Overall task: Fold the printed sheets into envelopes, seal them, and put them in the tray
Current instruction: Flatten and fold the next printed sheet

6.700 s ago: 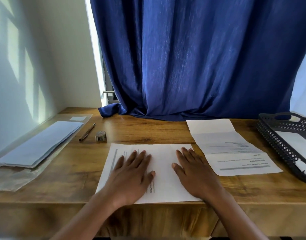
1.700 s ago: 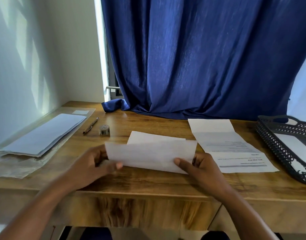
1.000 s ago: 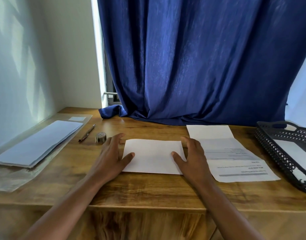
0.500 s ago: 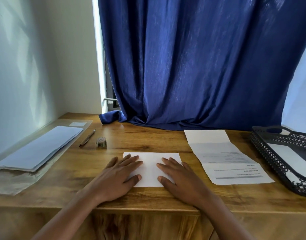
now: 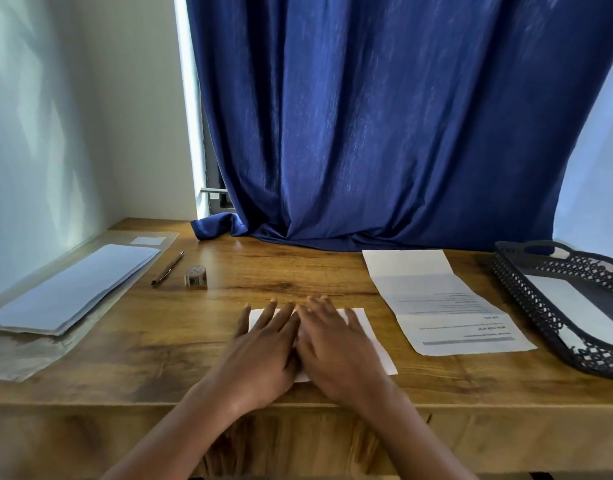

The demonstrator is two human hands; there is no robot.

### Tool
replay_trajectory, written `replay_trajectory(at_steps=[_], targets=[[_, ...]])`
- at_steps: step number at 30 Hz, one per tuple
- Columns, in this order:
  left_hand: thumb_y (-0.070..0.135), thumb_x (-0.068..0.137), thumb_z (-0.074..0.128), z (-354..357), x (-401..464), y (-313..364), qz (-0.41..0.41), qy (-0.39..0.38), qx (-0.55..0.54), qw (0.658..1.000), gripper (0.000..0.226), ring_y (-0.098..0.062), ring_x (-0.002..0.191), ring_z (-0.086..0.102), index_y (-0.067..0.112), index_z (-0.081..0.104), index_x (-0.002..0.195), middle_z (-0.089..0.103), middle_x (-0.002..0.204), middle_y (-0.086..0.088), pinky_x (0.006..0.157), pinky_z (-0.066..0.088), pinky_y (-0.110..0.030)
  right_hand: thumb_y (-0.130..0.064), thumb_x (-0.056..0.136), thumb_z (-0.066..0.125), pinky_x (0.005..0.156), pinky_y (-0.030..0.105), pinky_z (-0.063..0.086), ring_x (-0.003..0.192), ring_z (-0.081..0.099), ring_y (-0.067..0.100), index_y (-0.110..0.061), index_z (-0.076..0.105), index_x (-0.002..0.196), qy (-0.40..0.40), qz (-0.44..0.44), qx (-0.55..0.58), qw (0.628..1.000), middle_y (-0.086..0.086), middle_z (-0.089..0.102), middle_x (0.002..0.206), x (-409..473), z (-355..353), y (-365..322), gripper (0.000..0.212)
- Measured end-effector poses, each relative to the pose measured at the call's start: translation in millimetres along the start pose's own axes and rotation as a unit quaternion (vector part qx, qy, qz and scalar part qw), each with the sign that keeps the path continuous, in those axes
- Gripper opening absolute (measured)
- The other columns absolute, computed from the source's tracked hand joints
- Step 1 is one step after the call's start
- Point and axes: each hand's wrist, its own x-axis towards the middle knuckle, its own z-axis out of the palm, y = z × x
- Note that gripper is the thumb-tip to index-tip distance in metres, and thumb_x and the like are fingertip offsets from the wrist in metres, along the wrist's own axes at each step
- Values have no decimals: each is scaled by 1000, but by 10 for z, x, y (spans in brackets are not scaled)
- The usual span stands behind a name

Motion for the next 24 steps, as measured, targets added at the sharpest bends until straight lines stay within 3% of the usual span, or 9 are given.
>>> replay_trajectory(at_steps=[4,8,17,21,24], targets=[[53,106,15,147,-8,-57,-11,-43,10,999,64,-11,154,-23,36,-15,161,-15,171,10,128,-10,-45,-53,105,11,124,40,-1,157,2,11,-29,10,163,-50,19,47,997,-6,13,171,6,228,0,62],[57,106,6,169,-12,-76,-18,-43,19,999,63,-8,153,-23,33,-11,162,-17,170,11,128,-10,-42,-75,91,-5,124,38,-4,157,-3,9,-31,7,163,-74,24,39,996,-9,5,171,-19,221,161,86],[68,99,-1,60,-159,-167,-81,-50,30,995,78,-11,153,-25,24,-17,161,-24,168,5,126,-15,-41,-66,102,12,123,34,-2,157,-6,10,-29,0,163,-68,95,-13,993,-10,-4,171,-170,85,603,72],[84,91,-5,2,-281,-170,-8,15,-11,1000,89,-3,151,-30,31,-17,162,-27,166,15,126,-16,-38,-76,97,12,119,27,-3,146,-12,-5,-39,4,161,1,46,32,998,-27,-9,164,-317,-42,561,75],[92,88,9,-24,-437,-183,62,12,-25,998,91,10,149,-22,41,5,164,-12,168,27,125,-5,-27,-92,84,5,124,27,2,145,-6,-10,-46,11,159,-54,9,47,997,-32,2,163,-523,-119,555,88]])
